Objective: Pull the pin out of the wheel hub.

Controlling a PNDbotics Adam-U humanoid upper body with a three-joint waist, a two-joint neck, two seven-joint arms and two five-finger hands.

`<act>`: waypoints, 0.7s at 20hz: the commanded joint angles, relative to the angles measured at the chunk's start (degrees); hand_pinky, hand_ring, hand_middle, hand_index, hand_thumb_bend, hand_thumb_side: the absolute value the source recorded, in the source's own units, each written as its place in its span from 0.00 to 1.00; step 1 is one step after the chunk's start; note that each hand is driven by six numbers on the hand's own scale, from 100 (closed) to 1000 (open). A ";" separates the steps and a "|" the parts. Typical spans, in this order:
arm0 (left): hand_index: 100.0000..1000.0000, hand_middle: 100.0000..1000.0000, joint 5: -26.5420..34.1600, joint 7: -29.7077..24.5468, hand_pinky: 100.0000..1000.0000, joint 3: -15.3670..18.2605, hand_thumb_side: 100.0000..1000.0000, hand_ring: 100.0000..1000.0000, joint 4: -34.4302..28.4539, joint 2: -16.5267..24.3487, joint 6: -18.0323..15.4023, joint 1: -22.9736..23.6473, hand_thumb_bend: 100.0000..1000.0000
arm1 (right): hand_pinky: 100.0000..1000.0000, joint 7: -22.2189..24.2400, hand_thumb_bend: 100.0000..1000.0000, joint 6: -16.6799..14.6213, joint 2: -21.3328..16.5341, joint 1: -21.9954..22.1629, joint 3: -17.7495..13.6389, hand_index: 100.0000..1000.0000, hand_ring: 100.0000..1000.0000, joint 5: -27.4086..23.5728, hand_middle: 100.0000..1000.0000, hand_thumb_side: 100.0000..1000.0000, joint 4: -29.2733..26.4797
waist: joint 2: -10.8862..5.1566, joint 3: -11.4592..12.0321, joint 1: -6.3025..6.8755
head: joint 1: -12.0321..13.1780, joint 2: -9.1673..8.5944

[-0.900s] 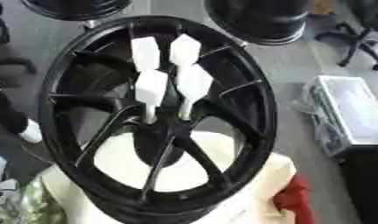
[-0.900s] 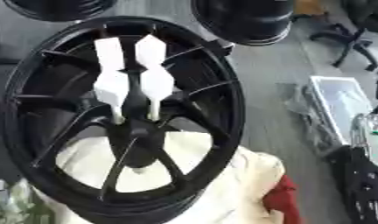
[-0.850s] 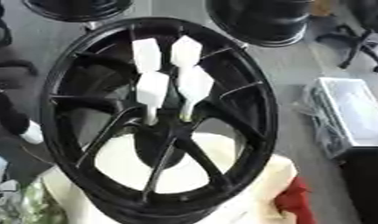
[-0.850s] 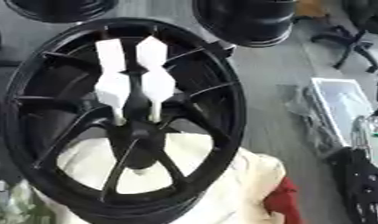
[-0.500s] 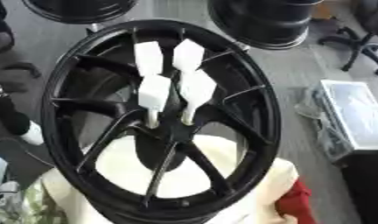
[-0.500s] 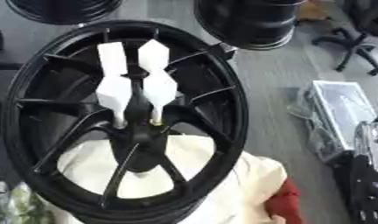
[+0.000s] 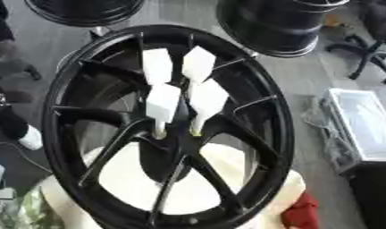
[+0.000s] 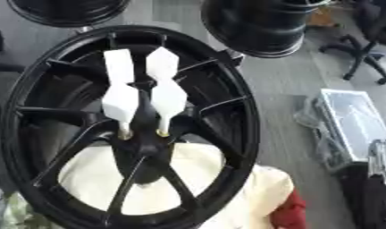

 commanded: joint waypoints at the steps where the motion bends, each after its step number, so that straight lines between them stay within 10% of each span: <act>1: 0.82 0.96 0.64 -0.22 0.79 0.25 0.70 1.00 -1.33 1.62 -0.03 -0.47 0.03 | 0.71 1.13 0.00 -1.75 -5.58 0.38 0.34 0.79 0.63 -0.80 0.72 0.57 0.23 | -0.74 -0.15 0.13 | 0.18 -0.83; 14: 0.81 0.97 0.58 -0.64 0.80 -0.11 0.70 1.00 -1.38 2.19 0.17 -0.45 0.02 | 0.74 8.25 0.00 -7.56 -16.28 0.93 3.36 0.79 0.65 -1.18 0.72 0.47 1.23 | -1.14 0.09 -0.52 | -0.45 -0.22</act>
